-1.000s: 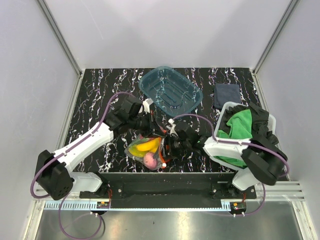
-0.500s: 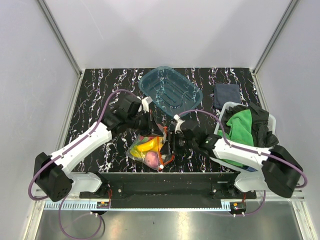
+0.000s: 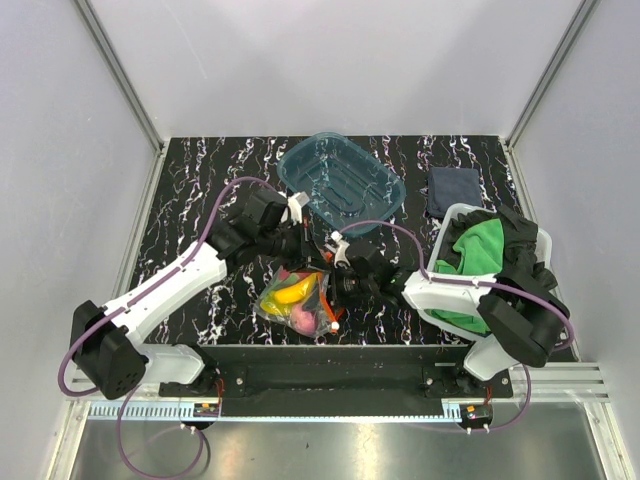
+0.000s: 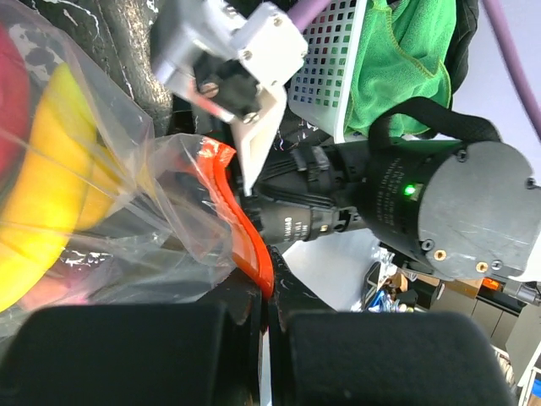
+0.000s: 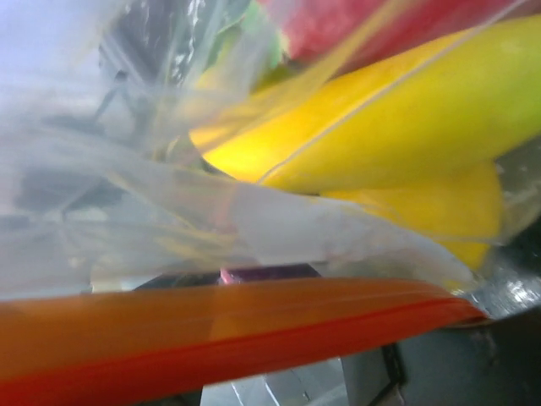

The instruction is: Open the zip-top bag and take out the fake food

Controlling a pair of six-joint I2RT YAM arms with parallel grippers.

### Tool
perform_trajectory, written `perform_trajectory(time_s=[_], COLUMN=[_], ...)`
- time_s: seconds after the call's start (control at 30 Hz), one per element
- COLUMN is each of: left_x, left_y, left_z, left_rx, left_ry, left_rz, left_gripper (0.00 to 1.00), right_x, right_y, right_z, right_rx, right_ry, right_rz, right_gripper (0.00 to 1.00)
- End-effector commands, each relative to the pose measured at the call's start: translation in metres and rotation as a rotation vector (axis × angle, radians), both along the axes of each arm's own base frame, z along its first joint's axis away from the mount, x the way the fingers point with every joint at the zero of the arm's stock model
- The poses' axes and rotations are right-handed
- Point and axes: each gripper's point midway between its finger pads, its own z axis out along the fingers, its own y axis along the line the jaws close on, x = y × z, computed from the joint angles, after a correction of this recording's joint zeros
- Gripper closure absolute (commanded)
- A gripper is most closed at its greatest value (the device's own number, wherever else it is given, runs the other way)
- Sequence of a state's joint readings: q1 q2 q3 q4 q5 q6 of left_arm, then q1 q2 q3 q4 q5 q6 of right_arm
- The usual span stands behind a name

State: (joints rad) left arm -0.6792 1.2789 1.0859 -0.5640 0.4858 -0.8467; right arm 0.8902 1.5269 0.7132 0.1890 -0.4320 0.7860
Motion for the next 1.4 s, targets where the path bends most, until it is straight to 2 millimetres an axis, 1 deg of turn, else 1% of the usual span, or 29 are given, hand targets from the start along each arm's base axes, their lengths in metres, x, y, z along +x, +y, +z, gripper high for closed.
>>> perform_trajectory(time_s=[0.0, 0.03, 0.07, 0.1, 0.13, 0.2, 0.3, 0.37, 0.4, 0.5, 0.53, 0.63, 0.73, 0.77, 0.83, 0.87, 0.93, 1.0, 1.03, 1.1, 1.13, 1.23, 1.37], left_x=[0.000, 0.001, 0.002, 0.003, 0.004, 0.004, 0.003, 0.003, 0.002, 0.000, -0.001, -0.005, -0.009, -0.010, -0.012, -0.012, -0.014, -0.015, -0.016, -0.016, -0.016, -0.016, -0.019], left_y=[-0.019, -0.020, -0.021, -0.021, -0.021, -0.021, -0.022, -0.024, -0.026, -0.032, -0.033, -0.036, -0.037, -0.036, -0.034, -0.032, -0.030, -0.027, -0.025, -0.024, -0.023, -0.017, 0.000], left_z=[0.016, 0.014, 0.015, 0.014, 0.012, 0.008, 0.003, 0.002, 0.005, 0.005, 0.005, 0.003, 0.000, -0.002, -0.002, -0.003, -0.005, -0.005, -0.007, -0.004, -0.003, 0.000, 0.007], left_rx=[-0.088, -0.087, -0.087, -0.083, -0.077, -0.071, -0.069, -0.068, -0.074, -0.083, -0.084, -0.084, -0.081, -0.077, -0.076, -0.075, -0.073, -0.073, -0.069, -0.076, -0.077, -0.064, -0.024], left_ry=[-0.031, -0.025, -0.030, -0.033, -0.031, -0.029, -0.017, -0.012, -0.017, -0.010, -0.007, 0.004, 0.012, 0.014, 0.012, 0.009, 0.013, 0.012, 0.014, 0.003, -0.001, -0.020, -0.055], left_rz=[-0.043, -0.043, -0.046, -0.044, -0.043, -0.048, -0.052, -0.052, -0.058, -0.061, -0.061, -0.064, -0.063, -0.060, -0.051, -0.044, -0.037, -0.027, -0.021, -0.017, -0.009, 0.014, 0.054], left_gripper=[1.00, 1.00, 1.00, 1.00, 1.00, 1.00, 1.00, 1.00, 1.00, 1.00, 1.00, 1.00, 1.00, 1.00, 1.00, 1.00, 1.00, 1.00, 1.00, 1.00, 1.00, 1.00, 1.00], right_x=[-0.009, -0.013, -0.018, -0.020, -0.026, -0.032, -0.040, -0.038, -0.036, -0.024, -0.017, -0.002, 0.009, 0.011, 0.013, 0.013, 0.015, 0.016, 0.015, 0.015, 0.015, 0.011, 0.003], right_y=[0.016, 0.015, 0.012, 0.012, 0.012, 0.012, 0.012, 0.013, 0.014, 0.019, 0.021, 0.020, 0.017, 0.017, 0.014, 0.014, 0.009, 0.005, 0.002, -0.001, -0.003, -0.007, -0.013], right_z=[0.011, 0.013, 0.009, 0.016, 0.020, 0.028, 0.028, 0.025, 0.019, 0.013, 0.010, 0.009, 0.012, 0.017, 0.019, 0.026, 0.024, 0.028, 0.029, 0.026, 0.025, 0.022, 0.019], right_rx=[0.139, 0.160, 0.164, 0.195, 0.210, 0.238, 0.238, 0.227, 0.213, 0.207, 0.196, 0.185, 0.179, 0.186, 0.183, 0.199, 0.191, 0.190, 0.189, 0.181, 0.174, 0.155, 0.114], right_ry=[-0.047, -0.032, -0.016, -0.028, -0.014, -0.010, -0.004, -0.005, 0.001, -0.015, -0.021, -0.052, -0.091, -0.108, -0.130, -0.147, -0.162, -0.177, -0.183, -0.185, -0.184, -0.177, -0.176], right_rz=[0.080, 0.094, 0.100, 0.111, 0.138, 0.169, 0.190, 0.180, 0.173, 0.129, 0.087, 0.001, -0.057, -0.066, -0.078, -0.079, -0.098, -0.114, -0.116, -0.123, -0.124, -0.113, -0.067], right_gripper=[0.37, 0.34, 0.34, 0.33, 0.30, 0.28, 0.21, 0.19, 0.19, 0.15, 0.15, 0.13, 0.15, 0.16, 0.22, 0.25, 0.35, 0.46, 0.56, 0.60, 0.65, 0.72, 0.71])
